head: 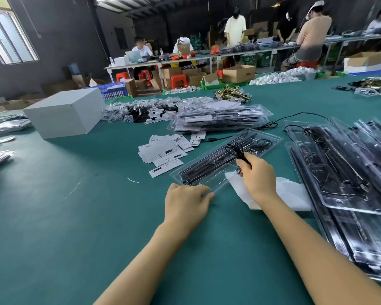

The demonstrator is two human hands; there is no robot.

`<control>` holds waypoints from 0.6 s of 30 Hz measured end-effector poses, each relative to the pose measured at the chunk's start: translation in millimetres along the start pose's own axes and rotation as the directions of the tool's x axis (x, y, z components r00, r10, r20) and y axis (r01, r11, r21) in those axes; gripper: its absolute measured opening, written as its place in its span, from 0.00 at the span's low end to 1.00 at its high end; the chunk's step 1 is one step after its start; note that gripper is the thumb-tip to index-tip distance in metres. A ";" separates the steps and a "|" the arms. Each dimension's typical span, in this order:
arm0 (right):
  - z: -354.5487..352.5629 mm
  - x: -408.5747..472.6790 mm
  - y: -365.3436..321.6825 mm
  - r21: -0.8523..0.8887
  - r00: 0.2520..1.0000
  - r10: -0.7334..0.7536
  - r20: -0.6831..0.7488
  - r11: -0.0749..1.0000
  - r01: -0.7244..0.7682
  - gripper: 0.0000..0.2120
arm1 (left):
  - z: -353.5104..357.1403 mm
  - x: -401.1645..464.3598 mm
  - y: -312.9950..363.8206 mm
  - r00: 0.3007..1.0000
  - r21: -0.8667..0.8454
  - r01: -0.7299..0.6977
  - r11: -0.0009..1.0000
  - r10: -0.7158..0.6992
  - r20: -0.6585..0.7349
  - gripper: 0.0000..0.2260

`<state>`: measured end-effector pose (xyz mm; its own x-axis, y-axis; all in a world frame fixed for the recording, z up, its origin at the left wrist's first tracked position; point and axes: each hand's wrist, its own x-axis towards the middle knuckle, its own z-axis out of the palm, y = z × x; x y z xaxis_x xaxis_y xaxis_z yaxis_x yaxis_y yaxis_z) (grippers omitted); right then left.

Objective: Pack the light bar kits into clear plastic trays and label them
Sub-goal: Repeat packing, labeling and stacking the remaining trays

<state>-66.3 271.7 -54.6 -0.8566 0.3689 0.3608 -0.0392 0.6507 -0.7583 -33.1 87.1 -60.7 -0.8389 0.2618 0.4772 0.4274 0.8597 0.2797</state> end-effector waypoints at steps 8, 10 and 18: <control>0.3 -0.7 3.2 -0.024 1.000 0.020 0.000 1.000 -0.020 0.12 | -8.8 14.3 -4.5 0.927 0.319 -0.363 0.876 0.304 0.220 0.15; 0.1 -0.5 3.9 -0.026 0.999 0.032 0.011 0.999 -0.031 0.12 | -14.6 18.5 2.6 0.884 0.455 -0.456 0.765 0.330 0.331 0.20; -1.2 -2.1 5.0 0.051 0.997 0.074 0.038 0.996 -0.076 0.10 | -17.8 32.1 14.1 0.852 0.478 -0.503 0.720 0.318 0.417 0.07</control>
<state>-64.1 274.9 -58.5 -0.8759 0.3909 0.2828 -0.0003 0.5857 -0.8105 -48.0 99.9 -26.6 -0.7191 0.6790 0.1481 0.5684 0.6972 -0.4368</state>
